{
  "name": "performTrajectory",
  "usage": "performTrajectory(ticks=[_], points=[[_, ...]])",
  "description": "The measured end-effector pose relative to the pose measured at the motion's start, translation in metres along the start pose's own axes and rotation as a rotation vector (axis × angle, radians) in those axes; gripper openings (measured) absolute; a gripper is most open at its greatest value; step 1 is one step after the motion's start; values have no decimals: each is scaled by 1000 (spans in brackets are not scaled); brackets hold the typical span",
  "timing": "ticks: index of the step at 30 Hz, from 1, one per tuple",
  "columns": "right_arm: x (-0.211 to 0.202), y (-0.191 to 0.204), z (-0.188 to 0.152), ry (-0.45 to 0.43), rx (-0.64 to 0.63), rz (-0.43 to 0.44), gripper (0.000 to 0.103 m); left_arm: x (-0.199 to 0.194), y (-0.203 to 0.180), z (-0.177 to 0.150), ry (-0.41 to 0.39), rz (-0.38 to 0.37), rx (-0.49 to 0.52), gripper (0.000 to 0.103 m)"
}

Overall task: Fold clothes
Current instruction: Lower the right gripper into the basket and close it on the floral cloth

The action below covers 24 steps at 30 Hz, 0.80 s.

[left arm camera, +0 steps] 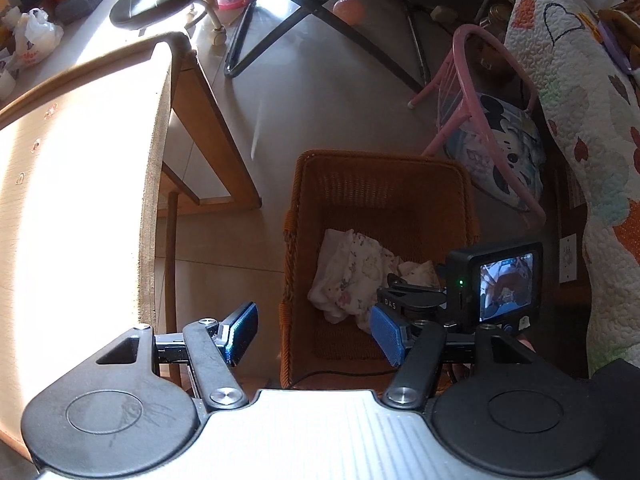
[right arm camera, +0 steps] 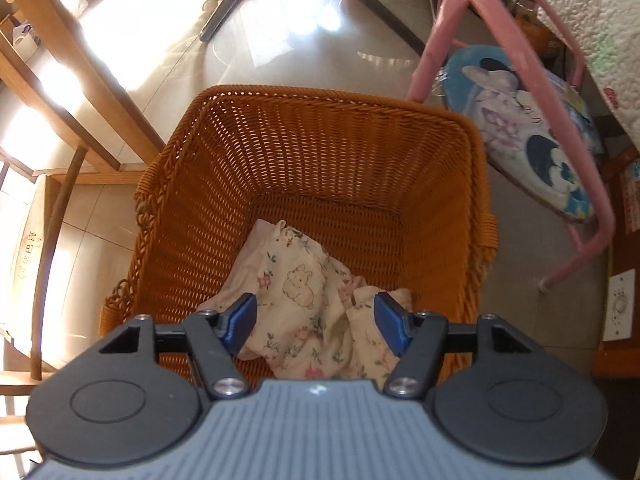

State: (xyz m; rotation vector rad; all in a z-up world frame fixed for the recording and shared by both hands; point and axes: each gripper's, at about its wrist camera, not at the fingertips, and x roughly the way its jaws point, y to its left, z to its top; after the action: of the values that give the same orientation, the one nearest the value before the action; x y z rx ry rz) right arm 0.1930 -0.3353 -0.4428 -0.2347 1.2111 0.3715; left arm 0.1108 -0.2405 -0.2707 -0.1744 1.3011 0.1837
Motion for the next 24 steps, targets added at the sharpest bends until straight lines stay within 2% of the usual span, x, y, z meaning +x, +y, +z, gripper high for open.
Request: performTrajectory(ticks=[6, 13, 19, 24], points=[[36, 9, 8, 22, 35, 40, 62, 3, 1, 0, -11, 17, -7, 65], [72, 24, 8, 41, 42, 19, 61, 3, 15, -2, -8, 30, -67, 65], [98, 35, 4, 74, 25, 4, 53, 7, 24, -11, 3, 21, -82, 65], [119, 44, 0, 101, 11, -9, 36, 11, 33, -18, 14, 19, -105, 65]])
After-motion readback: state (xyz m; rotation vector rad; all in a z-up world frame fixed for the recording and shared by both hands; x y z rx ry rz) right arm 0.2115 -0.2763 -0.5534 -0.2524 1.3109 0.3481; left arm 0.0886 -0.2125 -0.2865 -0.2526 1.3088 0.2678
